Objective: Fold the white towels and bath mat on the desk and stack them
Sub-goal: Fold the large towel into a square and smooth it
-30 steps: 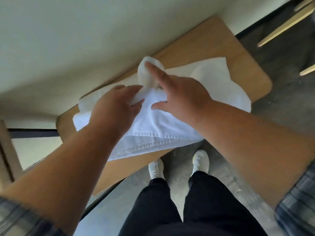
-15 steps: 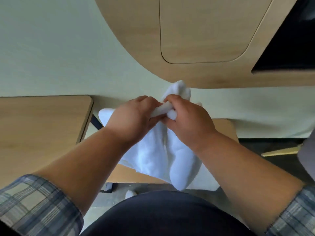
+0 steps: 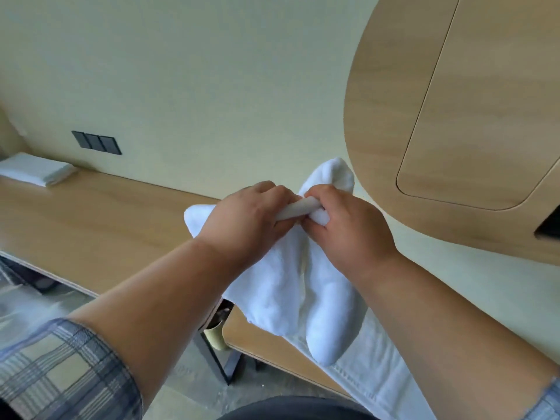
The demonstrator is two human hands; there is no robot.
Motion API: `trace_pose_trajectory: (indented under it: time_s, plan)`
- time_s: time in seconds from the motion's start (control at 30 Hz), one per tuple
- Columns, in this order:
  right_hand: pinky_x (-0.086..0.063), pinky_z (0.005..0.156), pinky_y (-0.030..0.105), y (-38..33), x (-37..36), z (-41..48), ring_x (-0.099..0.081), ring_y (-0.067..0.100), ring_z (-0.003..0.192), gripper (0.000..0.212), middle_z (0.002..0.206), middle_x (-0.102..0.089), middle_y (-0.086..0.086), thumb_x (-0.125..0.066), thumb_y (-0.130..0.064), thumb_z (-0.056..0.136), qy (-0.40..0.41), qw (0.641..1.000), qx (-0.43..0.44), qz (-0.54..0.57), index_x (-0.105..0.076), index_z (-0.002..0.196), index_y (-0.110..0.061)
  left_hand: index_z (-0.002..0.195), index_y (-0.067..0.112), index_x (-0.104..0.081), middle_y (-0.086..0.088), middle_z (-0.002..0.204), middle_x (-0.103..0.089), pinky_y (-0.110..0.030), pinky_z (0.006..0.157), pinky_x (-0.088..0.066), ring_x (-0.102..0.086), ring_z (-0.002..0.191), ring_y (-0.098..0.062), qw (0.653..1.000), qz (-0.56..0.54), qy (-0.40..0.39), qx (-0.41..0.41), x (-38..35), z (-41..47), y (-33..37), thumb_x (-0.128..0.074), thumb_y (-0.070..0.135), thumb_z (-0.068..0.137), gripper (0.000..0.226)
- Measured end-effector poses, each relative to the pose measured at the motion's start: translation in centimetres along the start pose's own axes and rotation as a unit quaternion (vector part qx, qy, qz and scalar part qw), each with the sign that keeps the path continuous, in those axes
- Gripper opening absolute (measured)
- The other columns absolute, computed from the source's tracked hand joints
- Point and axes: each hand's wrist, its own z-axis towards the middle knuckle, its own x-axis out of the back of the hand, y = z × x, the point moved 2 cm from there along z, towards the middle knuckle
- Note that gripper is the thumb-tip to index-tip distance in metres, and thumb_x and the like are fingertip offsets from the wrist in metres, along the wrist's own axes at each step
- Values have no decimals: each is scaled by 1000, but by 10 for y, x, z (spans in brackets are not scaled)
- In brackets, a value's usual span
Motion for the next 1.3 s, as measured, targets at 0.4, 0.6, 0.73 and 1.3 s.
trace_pose_trajectory:
  time_s: [0.4, 0.6, 0.73, 1.3]
  plan:
    - [-47, 58, 35, -192, -70, 6, -63, 32, 71, 26, 87, -69, 1, -61, -39, 90, 22, 998, 1, 50, -63, 113, -26, 109, 32, -62, 9, 98, -58, -34, 69, -45, -59, 86, -17, 992, 17, -58, 113, 150, -99, -89, -47, 53, 90, 31]
    - [-50, 59, 37, -256, -117, 29, -63, 32, 71, 24, 85, -70, 0, -66, -36, 90, 5, 997, 26, 67, -64, 112, -26, 111, 36, -61, 10, 97, -58, -33, 66, -42, -57, 83, -17, 987, 74, -61, 127, 198, -130, -153, -48, 51, 94, 26]
    - [-44, 56, 33, -286, -163, 57, -62, 34, 66, 24, 81, -70, 2, -71, -32, 88, 25, 994, 63, 86, -67, 108, -21, 112, 33, -63, 8, 96, -60, -37, 68, -47, -58, 83, -19, 986, 82, -43, 137, 214, -143, -207, -49, 48, 93, 27]
    - [-47, 54, 36, -362, -389, 255, -62, 35, 64, 22, 81, -68, 1, -72, -31, 86, -3, 984, 133, 119, -66, 106, -23, 121, 36, -64, 10, 95, -55, -33, 66, -40, -61, 88, -21, 975, 141, -48, 166, 261, -97, -492, -56, 47, 96, 29]
